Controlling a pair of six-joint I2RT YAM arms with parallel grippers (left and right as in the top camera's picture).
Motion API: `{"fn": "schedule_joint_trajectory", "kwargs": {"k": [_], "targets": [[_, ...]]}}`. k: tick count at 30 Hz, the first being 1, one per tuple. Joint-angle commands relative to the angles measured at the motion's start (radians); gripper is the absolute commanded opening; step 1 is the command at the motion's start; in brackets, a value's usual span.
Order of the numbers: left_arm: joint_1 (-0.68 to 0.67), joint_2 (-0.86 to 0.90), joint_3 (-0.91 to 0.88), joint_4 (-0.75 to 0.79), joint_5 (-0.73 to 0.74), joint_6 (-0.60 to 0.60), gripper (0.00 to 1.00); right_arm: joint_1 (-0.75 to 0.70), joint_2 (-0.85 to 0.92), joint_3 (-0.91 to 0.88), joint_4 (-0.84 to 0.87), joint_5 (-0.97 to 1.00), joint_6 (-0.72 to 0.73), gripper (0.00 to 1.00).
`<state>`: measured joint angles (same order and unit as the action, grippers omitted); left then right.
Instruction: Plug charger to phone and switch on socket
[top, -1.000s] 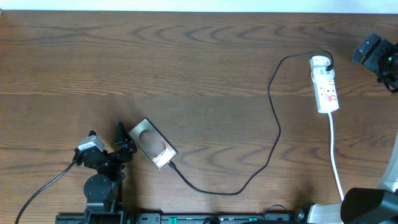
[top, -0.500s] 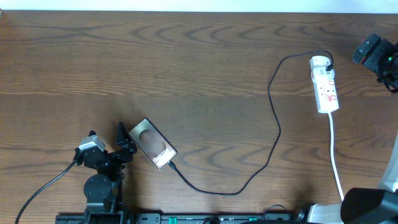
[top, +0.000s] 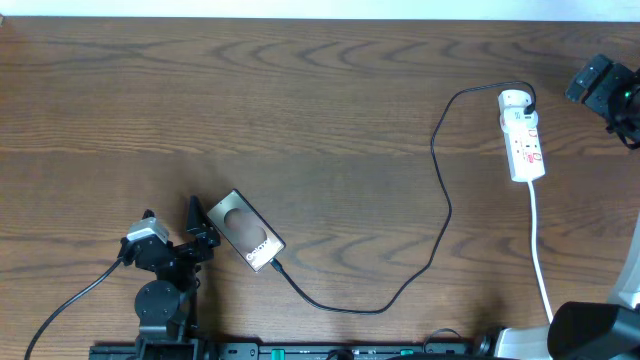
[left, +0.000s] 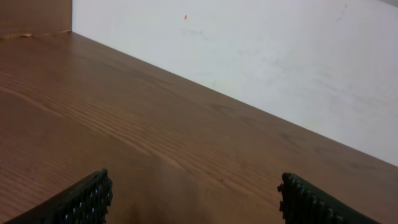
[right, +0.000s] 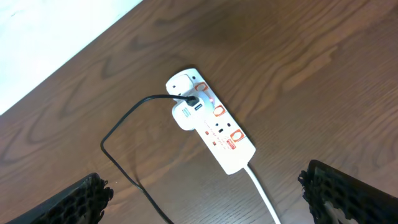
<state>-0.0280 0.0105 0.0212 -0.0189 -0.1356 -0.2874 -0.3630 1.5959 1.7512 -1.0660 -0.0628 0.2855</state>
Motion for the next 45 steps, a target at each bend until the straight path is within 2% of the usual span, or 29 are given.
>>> {"fn": "schedule_joint_trajectory", "kwargs": {"k": [1,31,35,45], "targets": [[0.004,-0.006,-0.017,-0.044,-0.003,0.014,0.85,0.005,-0.006,0.0,-0.002,0.008,0.013,0.99],[0.005,-0.006,-0.017,-0.044,-0.003,0.014,0.85,0.023,-0.02,-0.026,0.045,0.011,0.04,0.99],[0.004,-0.006,-0.017,-0.044,-0.003,0.014,0.85,0.079,-0.084,-0.143,0.209,0.011,0.04,0.99],[0.005,-0.006,-0.017,-0.044,-0.003,0.014,0.85,0.234,-0.449,-0.737,0.923,0.011,0.033,0.99]]}}
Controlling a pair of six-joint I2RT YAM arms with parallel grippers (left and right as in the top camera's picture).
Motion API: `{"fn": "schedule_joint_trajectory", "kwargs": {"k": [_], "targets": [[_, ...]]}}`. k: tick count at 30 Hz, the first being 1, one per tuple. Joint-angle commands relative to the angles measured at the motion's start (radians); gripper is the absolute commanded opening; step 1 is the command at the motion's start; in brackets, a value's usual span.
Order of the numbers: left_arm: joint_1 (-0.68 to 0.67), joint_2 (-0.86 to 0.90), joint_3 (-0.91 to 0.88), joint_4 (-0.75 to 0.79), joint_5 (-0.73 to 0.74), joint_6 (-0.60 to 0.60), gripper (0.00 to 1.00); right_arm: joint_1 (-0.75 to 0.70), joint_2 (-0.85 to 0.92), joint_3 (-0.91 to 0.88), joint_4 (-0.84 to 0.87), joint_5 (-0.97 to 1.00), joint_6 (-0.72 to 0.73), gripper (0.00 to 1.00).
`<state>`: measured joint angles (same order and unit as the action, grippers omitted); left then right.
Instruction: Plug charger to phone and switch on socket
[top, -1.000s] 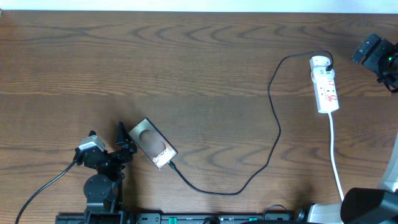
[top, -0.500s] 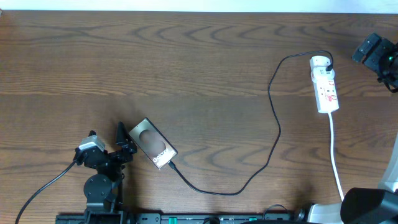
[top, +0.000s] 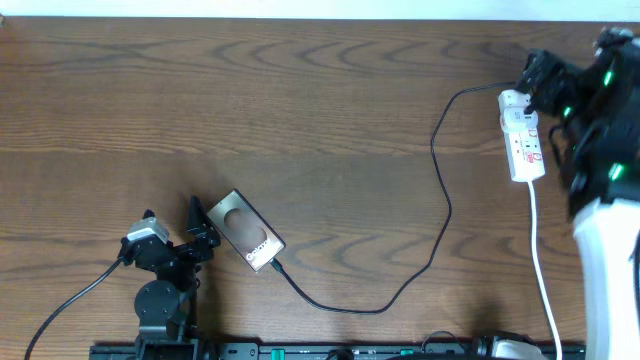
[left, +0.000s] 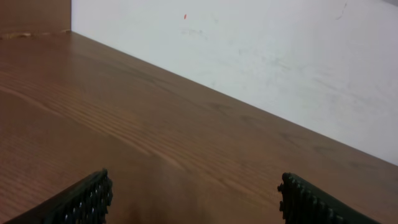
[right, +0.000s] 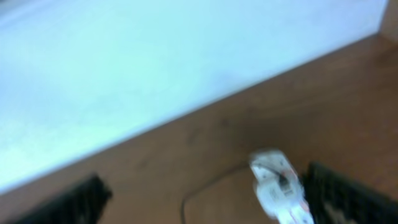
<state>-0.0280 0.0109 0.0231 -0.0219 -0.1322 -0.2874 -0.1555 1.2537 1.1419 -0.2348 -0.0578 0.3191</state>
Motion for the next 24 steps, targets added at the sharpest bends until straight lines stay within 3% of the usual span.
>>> {"fn": "schedule_joint_trajectory", "kwargs": {"k": [1,12,21,24], "targets": [[0.004,-0.007,-0.019,-0.041,-0.007,0.013,0.85,0.034,-0.145,-0.18,0.144,0.006,-0.002,0.99],[0.004,-0.007,-0.019,-0.041,-0.007,0.014,0.85,0.045,-0.682,-0.794,0.541,0.006,-0.002,0.99],[0.005,-0.007,-0.019,-0.041,-0.007,0.013,0.85,0.045,-1.008,-1.141,0.646,0.009,-0.002,0.99],[0.004,-0.007,-0.019,-0.041,-0.007,0.013,0.85,0.046,-1.098,-1.137,0.478,0.026,-0.001,0.99]]}}
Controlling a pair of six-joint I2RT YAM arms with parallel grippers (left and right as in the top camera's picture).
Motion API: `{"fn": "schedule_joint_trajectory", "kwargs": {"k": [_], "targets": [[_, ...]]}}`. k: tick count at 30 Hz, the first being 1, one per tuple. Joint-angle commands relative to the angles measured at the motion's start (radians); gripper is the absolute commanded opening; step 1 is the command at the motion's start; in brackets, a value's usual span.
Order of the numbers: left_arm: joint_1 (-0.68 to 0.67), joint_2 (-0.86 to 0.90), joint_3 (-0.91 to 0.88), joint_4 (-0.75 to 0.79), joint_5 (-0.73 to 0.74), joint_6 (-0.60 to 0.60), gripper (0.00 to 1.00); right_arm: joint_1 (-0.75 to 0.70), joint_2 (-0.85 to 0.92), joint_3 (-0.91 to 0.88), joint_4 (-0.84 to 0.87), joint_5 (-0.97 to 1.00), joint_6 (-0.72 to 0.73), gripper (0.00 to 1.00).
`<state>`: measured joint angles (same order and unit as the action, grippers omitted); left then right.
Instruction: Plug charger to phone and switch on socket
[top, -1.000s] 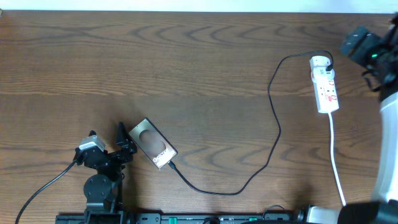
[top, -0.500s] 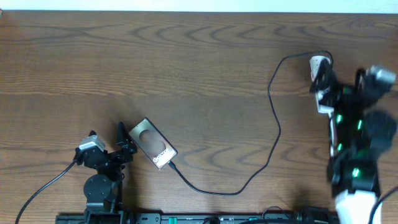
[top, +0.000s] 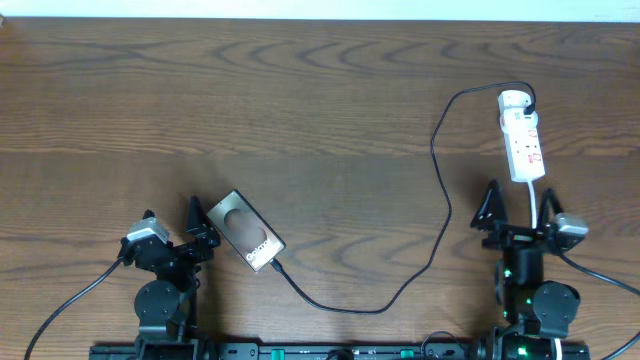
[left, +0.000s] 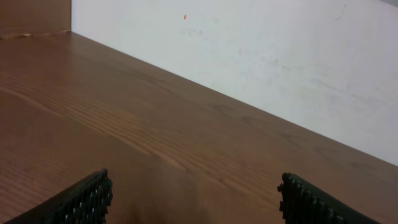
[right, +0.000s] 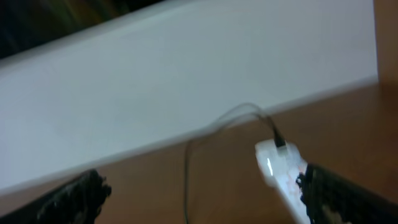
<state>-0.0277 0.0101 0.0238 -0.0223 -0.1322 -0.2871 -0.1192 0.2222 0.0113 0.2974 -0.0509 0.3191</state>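
Observation:
The phone (top: 246, 231) lies face down at the front left, with the black charger cable (top: 440, 210) plugged into its near end. The cable runs right and back to the white socket strip (top: 521, 135), where its plug sits in the far end. My left gripper (top: 172, 216) is open right beside the phone, and the left wrist view shows bare table between its fingers (left: 81, 202). My right gripper (top: 518, 212) is open at the front right, just short of the strip. The blurred right wrist view shows the strip (right: 283, 174) ahead by the right finger (right: 348, 196).
The strip's white lead (top: 540, 260) runs toward the front edge, passing right beside my right arm's base. A white wall (left: 249, 50) borders the far edge of the wooden table (top: 300, 120).
My right arm was stretched over the socket strip at the far right. Now it is drawn back to the front right, gripper open. Phone, cable, strip and left gripper have not moved.
At first my right gripper was open at the far right edge, looking down on the strip. Then the arm reached over the strip. Now it is folded back at the front. The cable stayed plugged into phone and strip throughout, and the left arm stayed still.

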Motion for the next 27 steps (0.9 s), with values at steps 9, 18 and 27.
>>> {"fn": "schedule_joint_trajectory", "kwargs": {"k": [9,18,27], "targets": [[0.004,-0.006,-0.019,-0.041,-0.007,0.013,0.85,0.023,-0.216,-0.006,-0.375,0.023,-0.013,0.99],[0.004,-0.006,-0.019,-0.041,-0.007,0.013,0.85,0.025,-0.217,-0.006,-0.375,0.015,-0.169,0.99],[0.004,-0.006,-0.019,-0.041,-0.007,0.013,0.85,0.036,-0.217,-0.006,-0.376,0.022,-0.414,0.99]]}}
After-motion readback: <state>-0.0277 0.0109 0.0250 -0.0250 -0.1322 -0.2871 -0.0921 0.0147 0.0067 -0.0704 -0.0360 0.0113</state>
